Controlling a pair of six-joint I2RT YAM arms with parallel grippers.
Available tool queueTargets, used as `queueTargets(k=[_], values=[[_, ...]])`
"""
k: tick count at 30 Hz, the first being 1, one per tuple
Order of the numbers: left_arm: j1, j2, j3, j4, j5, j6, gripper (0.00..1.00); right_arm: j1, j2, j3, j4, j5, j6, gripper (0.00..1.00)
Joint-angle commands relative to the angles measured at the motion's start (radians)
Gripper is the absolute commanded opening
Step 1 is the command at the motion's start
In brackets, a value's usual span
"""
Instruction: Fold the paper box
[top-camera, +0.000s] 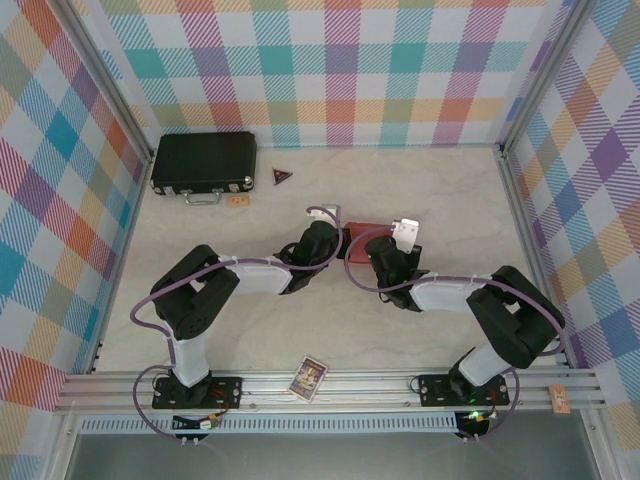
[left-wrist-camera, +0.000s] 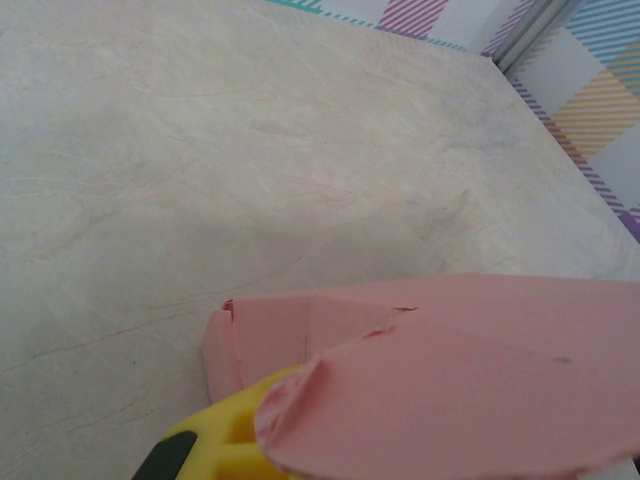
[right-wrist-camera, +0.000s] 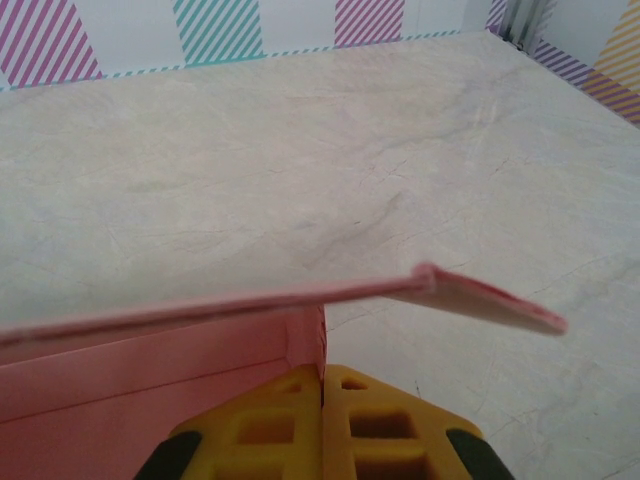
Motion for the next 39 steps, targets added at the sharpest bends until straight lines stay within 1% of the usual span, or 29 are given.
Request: queueTargets(k=[1, 13, 21, 24, 28, 30, 32, 34, 36, 39], values=[[0.006, -0.008, 0.007, 0.007, 0.04, -0.022, 0.0, 0.008, -0.004, 0.013, -0.062, -0.003, 0.026, 0.0], [0.005, -0.003, -0.035, 0.042, 0.051, -0.035, 0.0, 0.008, -0.017, 0.003, -0.088, -0.005, 0.052, 0.0], [0.004, 0.004, -0.016, 0.047, 0.07, -0.092, 0.0, 0.01, -0.021, 0.013, -0.132, -0.008, 0.102, 0.0], [0.004, 0.01, -0.011, 0.042, 0.075, -0.097, 0.04, 0.012, -0.022, 0.019, -0.141, -0.007, 0.104, 0.0], [0.003, 0.006, -0.022, 0.048, 0.069, -0.103, 0.13, 0.012, -0.022, 0.021, -0.146, -0.003, 0.101, 0.0], [0.004, 0.001, -0.026, 0.05, 0.065, -0.108, 0.14, 0.012, -0.024, 0.022, -0.148, -0.002, 0.101, 0.0], [0.004, -0.007, -0.029, 0.048, 0.065, -0.111, 0.14, 0.012, -0.026, 0.024, -0.157, 0.002, 0.106, 0.0], [0.003, -0.009, -0.032, 0.048, 0.063, -0.117, 0.06, 0.012, -0.028, 0.022, -0.162, 0.002, 0.112, 0.0], [0.005, -0.007, -0.03, 0.049, 0.072, -0.122, 0.04, 0.012, -0.028, 0.025, -0.17, 0.003, 0.117, 0.0], [0.009, -0.008, -0.035, 0.075, 0.102, -0.148, 0.02, 0.012, -0.028, 0.031, -0.18, 0.002, 0.122, 0.0]])
